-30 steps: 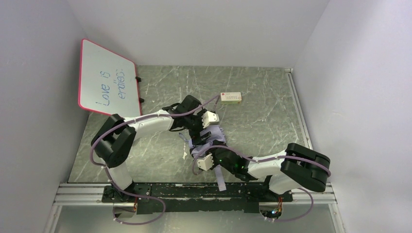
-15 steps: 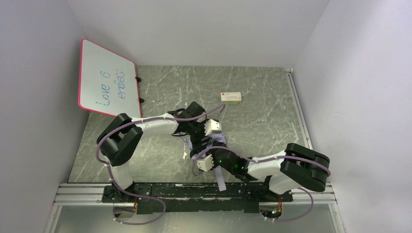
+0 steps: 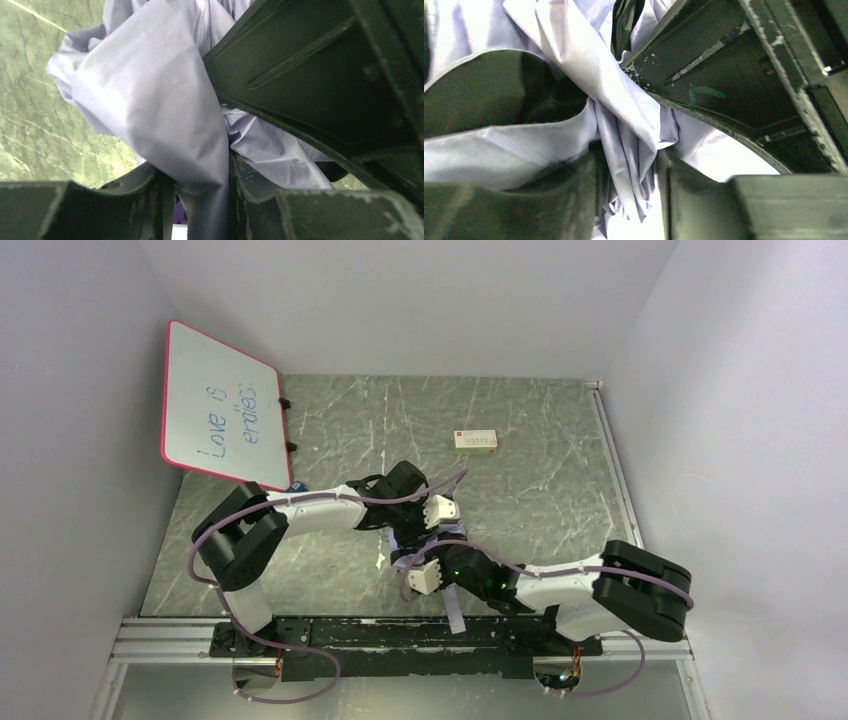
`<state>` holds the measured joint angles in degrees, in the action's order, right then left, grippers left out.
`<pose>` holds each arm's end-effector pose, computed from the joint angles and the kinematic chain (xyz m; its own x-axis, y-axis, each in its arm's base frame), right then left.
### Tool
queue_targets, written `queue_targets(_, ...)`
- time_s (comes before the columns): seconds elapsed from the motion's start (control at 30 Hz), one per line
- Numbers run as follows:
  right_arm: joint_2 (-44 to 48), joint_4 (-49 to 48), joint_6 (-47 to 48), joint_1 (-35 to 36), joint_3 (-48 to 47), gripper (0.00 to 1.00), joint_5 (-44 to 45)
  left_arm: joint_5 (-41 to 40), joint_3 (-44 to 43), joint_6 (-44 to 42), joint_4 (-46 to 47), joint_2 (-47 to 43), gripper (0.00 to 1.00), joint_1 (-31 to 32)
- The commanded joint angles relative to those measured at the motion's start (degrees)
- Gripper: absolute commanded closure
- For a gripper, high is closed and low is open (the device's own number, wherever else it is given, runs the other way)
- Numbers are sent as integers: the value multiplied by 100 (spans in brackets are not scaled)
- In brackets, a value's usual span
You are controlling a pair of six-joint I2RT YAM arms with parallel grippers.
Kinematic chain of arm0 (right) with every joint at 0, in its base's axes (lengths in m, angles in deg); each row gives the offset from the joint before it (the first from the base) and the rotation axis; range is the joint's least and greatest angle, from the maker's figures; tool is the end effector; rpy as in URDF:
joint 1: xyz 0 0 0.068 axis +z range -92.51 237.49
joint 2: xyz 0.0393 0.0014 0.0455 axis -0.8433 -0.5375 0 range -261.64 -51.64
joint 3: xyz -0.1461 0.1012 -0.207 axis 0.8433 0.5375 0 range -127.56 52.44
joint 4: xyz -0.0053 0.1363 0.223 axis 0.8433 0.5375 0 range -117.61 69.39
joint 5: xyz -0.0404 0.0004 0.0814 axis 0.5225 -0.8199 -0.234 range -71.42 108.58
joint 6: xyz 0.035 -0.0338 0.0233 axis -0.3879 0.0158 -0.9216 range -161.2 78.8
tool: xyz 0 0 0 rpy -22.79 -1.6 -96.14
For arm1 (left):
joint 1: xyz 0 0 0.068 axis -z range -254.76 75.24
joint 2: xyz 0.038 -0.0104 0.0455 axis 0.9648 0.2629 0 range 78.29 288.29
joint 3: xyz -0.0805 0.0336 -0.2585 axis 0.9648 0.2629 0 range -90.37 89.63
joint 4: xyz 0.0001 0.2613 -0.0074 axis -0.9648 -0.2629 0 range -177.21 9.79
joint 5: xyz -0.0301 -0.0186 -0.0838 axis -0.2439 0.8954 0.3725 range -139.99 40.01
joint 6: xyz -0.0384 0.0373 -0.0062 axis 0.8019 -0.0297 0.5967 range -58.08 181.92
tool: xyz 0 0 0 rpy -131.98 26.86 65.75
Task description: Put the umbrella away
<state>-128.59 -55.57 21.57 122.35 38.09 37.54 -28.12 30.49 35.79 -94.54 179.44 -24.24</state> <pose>0.1017 0.1896 0.1196 0.5498 -0.8079 -0.2122 -0.5545 -0.1630 -0.8161 0.2140 -0.2806 0.1641 -0.1017 0.7665 -0.6341 0.9940 0.1037 -0.0341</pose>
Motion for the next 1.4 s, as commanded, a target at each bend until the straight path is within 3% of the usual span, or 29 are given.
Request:
queue_targets(0.0,670,1170,-364,94,38,49,-820,-324,367,-21,-277,139,79,206)
queue_targets(0.1,1424,1857,-485,98,-34,38,-1048,-507,383,-72,-217,72,79,211)
queue_targets(0.17,1984,2305,-585,106,-93,36,-1199,-708,408,-113,-151,28,80,205)
queue_targets(0.4,3716,3405,-1288,98,-346,35,-1204,-1355,599,-623,-6,-244,81,183)
queue_targets(0.7,5056,3530,-3700,101,-1030,38,-183,-1942,431,-996,343,-49,83,52)
queue_targets(1.03,5575,3851,-5235,97,-1738,36,1773,-2461,467,-1347,801,173,82,12)
queue_targets(1.17,5141,4132,-5592,95,-1958,38,2666,-2542,692,-1524,1178,66,83,12)
queue_targets(1.37,4415,4344,-6156,-221,-2280,40,2601,-2823,1072,-2095,1810,-97,83,26)
